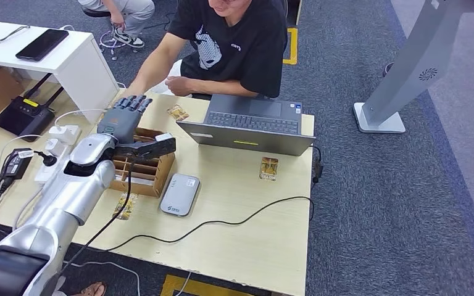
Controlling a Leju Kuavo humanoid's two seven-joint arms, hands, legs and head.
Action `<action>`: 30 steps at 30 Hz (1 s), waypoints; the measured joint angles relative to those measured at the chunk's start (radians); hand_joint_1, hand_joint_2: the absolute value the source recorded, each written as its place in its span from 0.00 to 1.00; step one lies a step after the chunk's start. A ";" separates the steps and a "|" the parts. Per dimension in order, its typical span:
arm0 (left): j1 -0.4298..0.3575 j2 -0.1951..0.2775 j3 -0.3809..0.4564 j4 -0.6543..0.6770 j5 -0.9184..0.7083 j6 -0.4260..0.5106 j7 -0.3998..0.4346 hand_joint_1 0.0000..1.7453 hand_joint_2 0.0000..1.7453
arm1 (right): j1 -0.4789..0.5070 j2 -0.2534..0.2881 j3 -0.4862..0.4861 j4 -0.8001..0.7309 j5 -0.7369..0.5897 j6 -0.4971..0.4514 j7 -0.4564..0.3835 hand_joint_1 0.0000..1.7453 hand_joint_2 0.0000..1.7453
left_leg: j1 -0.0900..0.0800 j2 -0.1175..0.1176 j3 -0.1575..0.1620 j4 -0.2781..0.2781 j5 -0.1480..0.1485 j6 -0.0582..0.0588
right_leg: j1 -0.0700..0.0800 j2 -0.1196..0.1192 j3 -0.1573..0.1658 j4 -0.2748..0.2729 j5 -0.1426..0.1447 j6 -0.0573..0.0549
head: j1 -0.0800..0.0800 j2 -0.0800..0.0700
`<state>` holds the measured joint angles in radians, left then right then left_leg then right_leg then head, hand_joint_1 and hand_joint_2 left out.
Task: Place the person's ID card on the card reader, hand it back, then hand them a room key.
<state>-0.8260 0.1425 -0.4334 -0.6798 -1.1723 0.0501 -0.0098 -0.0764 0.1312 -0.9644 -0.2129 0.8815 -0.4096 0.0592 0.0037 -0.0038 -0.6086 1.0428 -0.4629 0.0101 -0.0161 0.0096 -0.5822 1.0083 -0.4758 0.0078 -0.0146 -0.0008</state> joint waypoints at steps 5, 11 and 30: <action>-0.009 -0.004 0.000 0.025 0.000 0.000 -0.002 0.00 1.00 | 0.000 0.000 0.000 0.000 0.000 0.000 -0.001 0.00 1.00 | 0.000 0.000 0.000 0.000 0.000 0.000 | 0.000 0.000 0.000 0.000 0.000 0.000 | 0.000 0.000; -0.012 -0.007 0.000 0.039 0.000 0.000 -0.004 0.00 1.00 | 0.000 0.000 0.000 0.000 0.000 0.001 -0.003 0.00 1.00 | 0.000 0.000 0.000 0.000 0.000 0.000 | 0.000 0.000 0.000 0.000 0.000 0.000 | 0.000 0.000; -0.018 -0.016 -0.005 0.053 0.007 0.011 -0.020 0.01 1.00 | 0.000 0.000 0.000 0.000 0.003 0.001 -0.004 0.00 1.00 | 0.000 0.000 0.000 0.000 0.000 0.000 | 0.000 0.000 0.000 0.000 0.000 0.000 | 0.000 0.000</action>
<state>-0.8444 0.1261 -0.4386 -0.6271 -1.1652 0.0607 -0.0295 -0.0767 0.1312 -0.9644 -0.2129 0.8846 -0.4082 0.0557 0.0037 -0.0039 -0.6087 1.0427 -0.4630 0.0101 -0.0161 0.0096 -0.5823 1.0083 -0.4759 0.0077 -0.0145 -0.0007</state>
